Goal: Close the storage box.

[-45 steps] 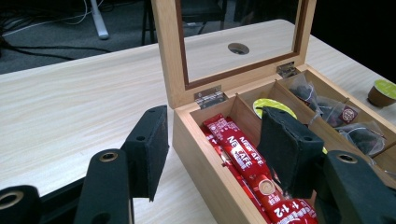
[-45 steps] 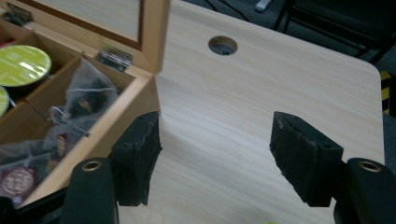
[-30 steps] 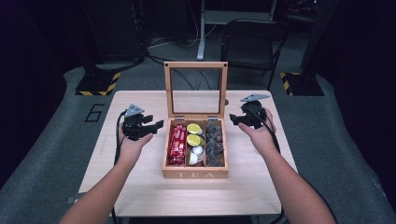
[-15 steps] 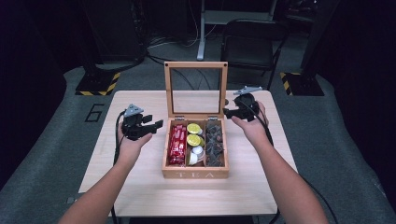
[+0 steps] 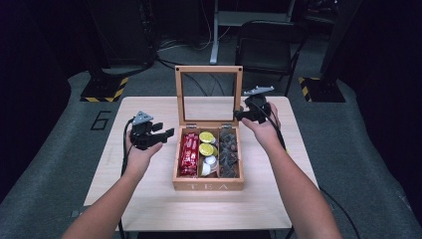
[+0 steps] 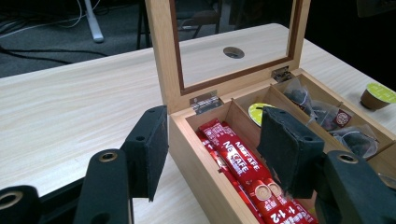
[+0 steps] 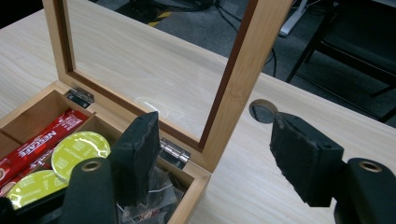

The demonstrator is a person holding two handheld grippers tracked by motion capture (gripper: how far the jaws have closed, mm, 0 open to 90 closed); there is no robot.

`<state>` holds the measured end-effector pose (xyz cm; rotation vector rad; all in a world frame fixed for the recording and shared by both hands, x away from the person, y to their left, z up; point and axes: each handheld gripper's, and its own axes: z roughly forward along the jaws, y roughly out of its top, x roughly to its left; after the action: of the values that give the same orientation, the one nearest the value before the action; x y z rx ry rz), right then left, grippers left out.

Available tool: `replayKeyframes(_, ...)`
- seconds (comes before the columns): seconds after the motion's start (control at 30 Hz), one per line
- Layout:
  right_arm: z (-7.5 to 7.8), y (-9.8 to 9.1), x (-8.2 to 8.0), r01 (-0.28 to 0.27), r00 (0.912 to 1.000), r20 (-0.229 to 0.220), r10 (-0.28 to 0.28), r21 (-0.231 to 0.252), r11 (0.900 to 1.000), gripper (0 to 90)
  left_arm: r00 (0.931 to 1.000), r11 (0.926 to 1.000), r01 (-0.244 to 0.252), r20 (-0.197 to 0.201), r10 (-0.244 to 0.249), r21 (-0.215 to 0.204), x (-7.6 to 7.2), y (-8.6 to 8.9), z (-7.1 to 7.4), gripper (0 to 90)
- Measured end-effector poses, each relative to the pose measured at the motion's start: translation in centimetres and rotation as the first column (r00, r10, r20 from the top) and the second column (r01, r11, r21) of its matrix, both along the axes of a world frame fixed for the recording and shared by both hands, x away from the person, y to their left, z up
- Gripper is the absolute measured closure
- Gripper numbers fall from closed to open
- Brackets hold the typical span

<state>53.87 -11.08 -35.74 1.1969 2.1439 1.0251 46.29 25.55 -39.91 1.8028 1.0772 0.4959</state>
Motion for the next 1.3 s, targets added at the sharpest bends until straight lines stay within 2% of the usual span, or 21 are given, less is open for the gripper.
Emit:
replayKeyframes(0.2,0.2,-0.3,0.9,0.008,1.0000,-0.004,-0.008,0.013,0.9999,32.6,1.0000,1.0000,0.004,-0.003,-0.004,0.002,0.0,-0.3,0.0,42.5)
replayKeyframes(0.37,-0.2,-0.6,1.8,0.023,0.9996,-0.017,-0.023,0.045,0.9987,32.4,0.9999,0.9999,0.011,-0.001,-0.011,0.010,-0.2,-0.5,0.0,42.5)
replayKeyframes(0.47,-0.5,-0.6,2.1,0.024,0.9994,-0.028,-0.023,0.045,0.9987,32.4,0.9999,0.9999,0.012,-0.002,-0.012,0.008,-0.2,-0.5,0.0,42.5)
replayKeyframes(0.67,-1.1,-0.5,2.8,0.010,0.9998,-0.019,-0.009,0.029,0.9995,32.4,0.9999,0.9999,0.012,-0.005,-0.012,0.006,-0.3,-0.3,0.1,42.5)
replayKeyframes(0.9,-2.0,-0.3,3.7,0.029,0.9987,-0.042,-0.028,0.035,0.9990,32.4,0.9999,0.9999,0.011,-0.008,-0.011,0.006,-1.1,0.1,-0.1,42.5)
replayKeyframes(1.03,-2.4,-0.3,4.1,0.031,0.9985,-0.045,-0.030,0.030,0.9990,32.8,1.0000,0.9999,-0.008,-0.002,0.008,-0.011,-1.6,0.4,-0.2,42.5)
replayKeyframes(1.13,-2.6,-0.3,4.4,0.026,0.9991,-0.034,-0.025,0.030,0.9992,32.8,0.9999,0.9999,-0.015,-0.005,0.015,-0.007,-1.9,0.7,-0.2,42.5)
replayKeyframes(1.3,-2.9,-0.2,4.8,0.041,0.9983,-0.043,-0.039,0.036,0.9985,32.8,0.9995,0.9995,-0.033,-0.004,0.033,-0.004,-2.5,1.2,-0.3,42.5)
